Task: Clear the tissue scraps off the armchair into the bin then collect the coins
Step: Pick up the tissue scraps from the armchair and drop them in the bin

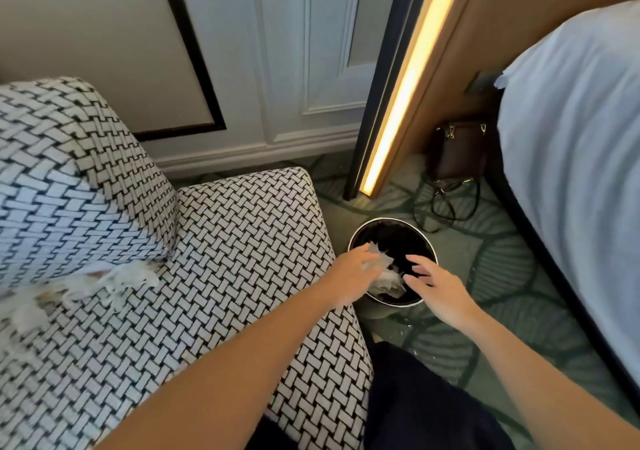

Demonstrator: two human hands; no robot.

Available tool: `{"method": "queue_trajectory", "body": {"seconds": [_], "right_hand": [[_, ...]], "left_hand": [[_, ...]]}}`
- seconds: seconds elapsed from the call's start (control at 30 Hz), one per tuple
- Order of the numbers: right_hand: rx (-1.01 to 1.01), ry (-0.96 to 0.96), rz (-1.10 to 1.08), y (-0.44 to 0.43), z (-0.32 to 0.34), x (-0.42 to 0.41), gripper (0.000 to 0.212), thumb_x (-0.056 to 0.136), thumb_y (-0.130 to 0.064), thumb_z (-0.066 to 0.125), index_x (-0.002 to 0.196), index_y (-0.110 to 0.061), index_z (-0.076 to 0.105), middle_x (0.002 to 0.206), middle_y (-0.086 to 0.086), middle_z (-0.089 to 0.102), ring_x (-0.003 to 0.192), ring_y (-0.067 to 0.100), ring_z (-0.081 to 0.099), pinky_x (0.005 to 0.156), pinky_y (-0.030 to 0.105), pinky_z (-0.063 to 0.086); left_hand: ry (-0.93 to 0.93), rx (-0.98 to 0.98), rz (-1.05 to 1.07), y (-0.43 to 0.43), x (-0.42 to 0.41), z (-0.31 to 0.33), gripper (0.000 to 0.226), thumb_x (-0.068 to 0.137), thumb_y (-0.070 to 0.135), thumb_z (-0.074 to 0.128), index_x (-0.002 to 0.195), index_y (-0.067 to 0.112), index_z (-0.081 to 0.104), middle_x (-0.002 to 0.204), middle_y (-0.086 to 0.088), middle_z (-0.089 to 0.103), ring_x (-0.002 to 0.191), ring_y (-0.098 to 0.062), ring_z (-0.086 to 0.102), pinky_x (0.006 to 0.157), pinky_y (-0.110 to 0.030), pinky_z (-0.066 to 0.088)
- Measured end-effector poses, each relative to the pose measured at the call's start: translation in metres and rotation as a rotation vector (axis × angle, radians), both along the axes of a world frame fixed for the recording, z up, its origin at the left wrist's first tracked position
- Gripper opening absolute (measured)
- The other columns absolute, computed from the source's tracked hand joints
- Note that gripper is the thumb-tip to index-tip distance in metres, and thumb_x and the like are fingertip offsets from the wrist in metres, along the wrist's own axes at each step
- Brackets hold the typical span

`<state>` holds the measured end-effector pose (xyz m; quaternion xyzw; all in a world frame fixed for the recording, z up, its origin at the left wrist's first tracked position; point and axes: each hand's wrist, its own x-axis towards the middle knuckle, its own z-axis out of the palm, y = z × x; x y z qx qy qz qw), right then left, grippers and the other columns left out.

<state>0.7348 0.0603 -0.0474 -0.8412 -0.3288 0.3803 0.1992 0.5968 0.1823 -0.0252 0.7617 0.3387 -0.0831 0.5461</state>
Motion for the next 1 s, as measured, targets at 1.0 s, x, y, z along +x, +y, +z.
{"method": "queue_trajectory", "body": {"seconds": [1.0], "right_hand": [[0.272,-0.057,1.148,0.079,0.056,-0.415,0.034,0.097,-0.025,0.049,0.131,-0.027,0.052,0.135,-0.014,0.050,0.127,0.002,0.042,0.105,0.018,0.030]], "left_hand": [[0.346,0.112,1.309,-0.059,-0.477,-0.002,0.059,0.090,0.023,0.052,0.140,0.047,0.030,0.157,-0.009,-0.003,0.144,-0.031,-0.002,0.114,-0.041,0.014]]}}
